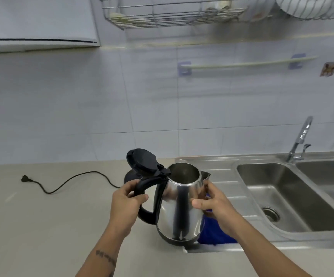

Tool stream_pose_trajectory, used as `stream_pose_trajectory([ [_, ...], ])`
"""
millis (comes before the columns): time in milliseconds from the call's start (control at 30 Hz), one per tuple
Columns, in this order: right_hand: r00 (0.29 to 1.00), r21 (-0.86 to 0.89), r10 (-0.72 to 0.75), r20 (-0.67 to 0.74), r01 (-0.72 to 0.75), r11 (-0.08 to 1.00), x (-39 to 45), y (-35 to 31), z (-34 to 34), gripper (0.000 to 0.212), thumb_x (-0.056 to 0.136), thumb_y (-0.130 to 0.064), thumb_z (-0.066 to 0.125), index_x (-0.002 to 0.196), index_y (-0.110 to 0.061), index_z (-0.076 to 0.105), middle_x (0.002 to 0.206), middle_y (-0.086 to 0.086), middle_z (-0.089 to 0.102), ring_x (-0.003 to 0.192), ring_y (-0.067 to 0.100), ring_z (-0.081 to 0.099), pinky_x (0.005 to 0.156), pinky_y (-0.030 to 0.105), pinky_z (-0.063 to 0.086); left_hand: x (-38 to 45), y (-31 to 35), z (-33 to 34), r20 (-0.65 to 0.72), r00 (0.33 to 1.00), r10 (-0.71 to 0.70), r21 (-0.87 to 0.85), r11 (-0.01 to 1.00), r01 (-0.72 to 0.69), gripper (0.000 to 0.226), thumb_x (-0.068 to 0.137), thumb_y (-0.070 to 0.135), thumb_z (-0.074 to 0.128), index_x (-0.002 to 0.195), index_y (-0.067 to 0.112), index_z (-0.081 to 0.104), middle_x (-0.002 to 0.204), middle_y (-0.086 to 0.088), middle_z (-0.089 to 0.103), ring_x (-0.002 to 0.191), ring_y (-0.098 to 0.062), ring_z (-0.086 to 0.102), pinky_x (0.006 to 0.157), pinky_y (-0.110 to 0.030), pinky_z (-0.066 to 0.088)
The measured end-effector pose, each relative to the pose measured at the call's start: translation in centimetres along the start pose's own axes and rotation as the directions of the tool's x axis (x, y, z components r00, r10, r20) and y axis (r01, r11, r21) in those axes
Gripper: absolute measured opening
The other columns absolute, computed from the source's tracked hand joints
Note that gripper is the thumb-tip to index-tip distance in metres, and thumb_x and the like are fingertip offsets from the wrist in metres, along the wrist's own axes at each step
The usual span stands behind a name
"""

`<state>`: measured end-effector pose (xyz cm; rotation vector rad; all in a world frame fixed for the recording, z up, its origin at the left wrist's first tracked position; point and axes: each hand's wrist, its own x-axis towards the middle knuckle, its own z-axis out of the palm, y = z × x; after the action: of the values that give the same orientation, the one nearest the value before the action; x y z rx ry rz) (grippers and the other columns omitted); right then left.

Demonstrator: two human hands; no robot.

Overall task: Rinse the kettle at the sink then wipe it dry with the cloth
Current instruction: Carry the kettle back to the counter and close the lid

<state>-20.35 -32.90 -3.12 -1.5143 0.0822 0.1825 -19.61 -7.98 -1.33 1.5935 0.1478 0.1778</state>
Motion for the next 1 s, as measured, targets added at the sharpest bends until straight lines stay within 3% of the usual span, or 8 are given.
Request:
stream_pose_trajectory([
  [100, 1.000, -0.005, 0.010, -0.014, -0.010, 1.000, 1.5, 0.7, 4.3, 0.056, 0.067, -0.009, 0.084, 0.117, -0.023, 0.063, 0.111, 0.008, 0.073, 0.108, 0.026, 0.069, 0.081, 0.033, 0.053, 2.2, -1.3, -4.3, 0.028, 1.000, -0.011, -0.002, 1.000, 0.011, 0.035, 0.077, -0.014, 0.067, 0.096, 0.015, 0.071, 0.082, -0.004, 0.071, 0.081, -0.022, 0.065, 0.077, -0.031, 0.050],
  [200, 1.000, -0.011, 0.026, -0.013, -0.026, 1.000, 3.2, 1.6, 8.2, 0.066, 0.058, -0.011, 0.081, 0.120, -0.011, 0.058, 0.104, 0.011, 0.070, 0.099, 0.022, 0.071, 0.079, 0.033, 0.056, 4.4, -2.8, -8.0, 0.056, 0.997, -0.044, -0.002, 0.999, 0.044, 0.033, 0.076, -0.016, 0.065, 0.093, 0.012, 0.070, 0.081, -0.005, 0.068, 0.079, -0.023, 0.062, 0.073, -0.032, 0.047],
  [367, 0.997, -0.035, 0.069, -0.041, -0.070, 0.997, 5.4, 3.3, 12.8, 0.065, 0.056, -0.014, 0.083, 0.117, -0.012, 0.059, 0.109, 0.010, 0.073, 0.107, 0.032, 0.069, 0.098, 0.055, 0.052, 7.2, -4.4, -12.4, 0.087, 0.991, -0.099, 0.016, 0.995, 0.098, 0.032, 0.075, -0.015, 0.067, 0.093, 0.012, 0.070, 0.079, -0.005, 0.069, 0.079, -0.023, 0.064, 0.075, -0.034, 0.049],
  [533, 0.995, -0.010, 0.095, -0.028, -0.095, 0.995, 7.1, 4.3, 15.3, 0.061, 0.059, -0.009, 0.082, 0.115, -0.017, 0.062, 0.097, -0.004, 0.074, 0.106, 0.025, 0.068, 0.089, 0.040, 0.055, 9.1, -6.0, -14.7, 0.079, 0.988, -0.132, -0.004, 0.991, 0.133, 0.031, 0.075, -0.015, 0.069, 0.092, 0.011, 0.069, 0.079, -0.005, 0.068, 0.076, -0.020, 0.064, 0.074, -0.032, 0.048],
  [667, 0.996, -0.012, 0.088, -0.002, -0.088, 0.996, 7.9, 4.3, 16.2, 0.064, 0.059, -0.006, 0.082, 0.119, -0.013, 0.060, 0.096, -0.002, 0.070, 0.098, 0.020, 0.067, 0.081, 0.031, 0.054, 9.6, -6.9, -15.7, 0.069, 0.986, -0.153, -0.051, 0.986, 0.156, 0.032, 0.073, -0.015, 0.069, 0.090, 0.012, 0.069, 0.074, -0.002, 0.068, 0.075, -0.019, 0.062, 0.074, -0.032, 0.048],
  [900, 0.997, -0.026, 0.080, 0.006, -0.080, 0.996, 9.1, 4.9, 17.1, 0.064, 0.058, -0.007, 0.084, 0.116, -0.021, 0.063, 0.123, 0.017, 0.064, 0.112, 0.029, 0.065, 0.093, 0.040, 0.057, 10.2, -7.7, -16.6, 0.061, 0.987, -0.149, -0.098, 0.983, 0.154, 0.032, 0.073, -0.015, 0.069, 0.090, 0.012, 0.068, 0.076, 0.001, 0.067, 0.076, -0.018, 0.061, 0.075, -0.032, 0.048],
  [1000, 0.997, -0.029, 0.071, 0.019, -0.070, 0.997, 9.2, 5.0, 17.0, 0.067, 0.059, -0.007, 0.084, 0.120, -0.025, 0.062, 0.115, 0.010, 0.064, 0.116, 0.035, 0.064, 0.091, 0.039, 0.058, 10.3, -7.8, -16.5, 0.047, 0.989, -0.141, -0.101, 0.984, 0.145, 0.033, 0.075, -0.013, 0.070, 0.094, 0.013, 0.069, 0.084, -0.002, 0.070, 0.082, -0.018, 0.063, 0.078, -0.031, 0.049],
])
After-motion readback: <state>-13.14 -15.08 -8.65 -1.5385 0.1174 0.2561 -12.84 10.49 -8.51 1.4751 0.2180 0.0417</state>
